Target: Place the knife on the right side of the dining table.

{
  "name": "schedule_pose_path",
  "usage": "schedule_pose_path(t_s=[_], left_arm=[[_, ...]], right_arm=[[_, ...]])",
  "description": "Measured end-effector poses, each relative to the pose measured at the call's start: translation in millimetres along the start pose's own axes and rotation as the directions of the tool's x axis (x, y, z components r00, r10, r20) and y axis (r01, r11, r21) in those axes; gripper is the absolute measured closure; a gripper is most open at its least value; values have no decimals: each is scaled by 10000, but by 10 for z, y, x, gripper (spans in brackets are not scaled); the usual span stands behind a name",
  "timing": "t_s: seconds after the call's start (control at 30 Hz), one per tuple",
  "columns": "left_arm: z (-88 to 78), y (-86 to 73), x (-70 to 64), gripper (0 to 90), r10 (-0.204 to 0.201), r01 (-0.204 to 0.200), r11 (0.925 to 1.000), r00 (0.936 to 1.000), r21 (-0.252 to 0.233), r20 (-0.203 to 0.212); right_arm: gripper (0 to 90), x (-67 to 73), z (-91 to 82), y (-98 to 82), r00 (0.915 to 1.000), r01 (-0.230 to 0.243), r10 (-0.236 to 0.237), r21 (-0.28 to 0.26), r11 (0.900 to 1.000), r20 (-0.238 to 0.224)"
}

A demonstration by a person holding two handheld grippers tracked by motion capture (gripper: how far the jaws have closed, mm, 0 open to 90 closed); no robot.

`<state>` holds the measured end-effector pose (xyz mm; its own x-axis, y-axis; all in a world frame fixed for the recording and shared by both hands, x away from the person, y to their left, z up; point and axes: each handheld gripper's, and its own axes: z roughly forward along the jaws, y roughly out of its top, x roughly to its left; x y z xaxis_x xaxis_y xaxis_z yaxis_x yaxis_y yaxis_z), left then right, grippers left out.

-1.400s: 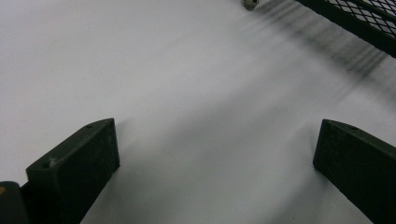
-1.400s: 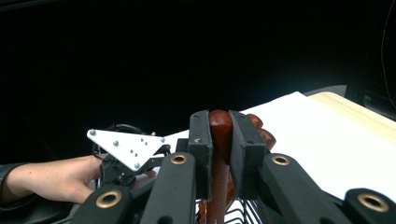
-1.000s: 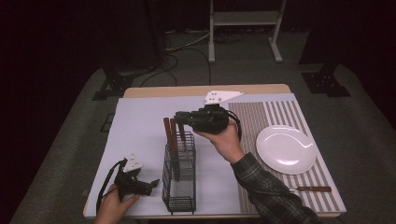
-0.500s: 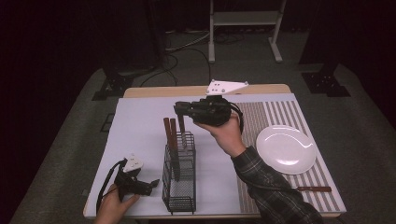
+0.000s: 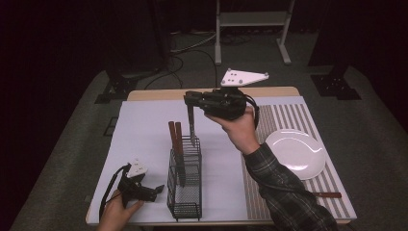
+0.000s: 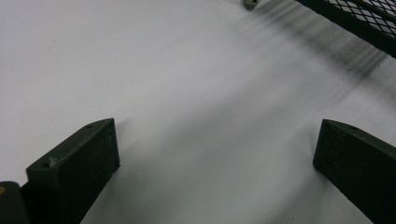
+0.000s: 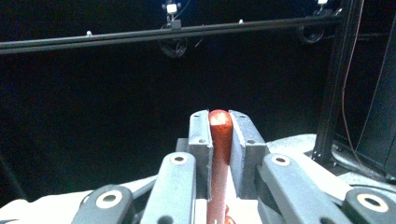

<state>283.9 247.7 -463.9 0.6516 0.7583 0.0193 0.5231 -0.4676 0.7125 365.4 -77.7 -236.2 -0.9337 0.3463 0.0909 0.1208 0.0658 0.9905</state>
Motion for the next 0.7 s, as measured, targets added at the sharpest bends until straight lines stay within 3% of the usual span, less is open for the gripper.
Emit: schedule_pose_path(t_s=[0.37, 0.7], left_arm=[[1, 0, 0, 0, -2, 2, 10000, 10000, -7, -4], [0, 0, 0, 0, -5, 5, 10000, 10000, -10, -6]], right_arm=[[795, -31, -166, 148, 9989, 287, -276, -292, 9992, 375], [795, -206, -357, 89, 9894, 412, -391, -123, 9991, 1401]])
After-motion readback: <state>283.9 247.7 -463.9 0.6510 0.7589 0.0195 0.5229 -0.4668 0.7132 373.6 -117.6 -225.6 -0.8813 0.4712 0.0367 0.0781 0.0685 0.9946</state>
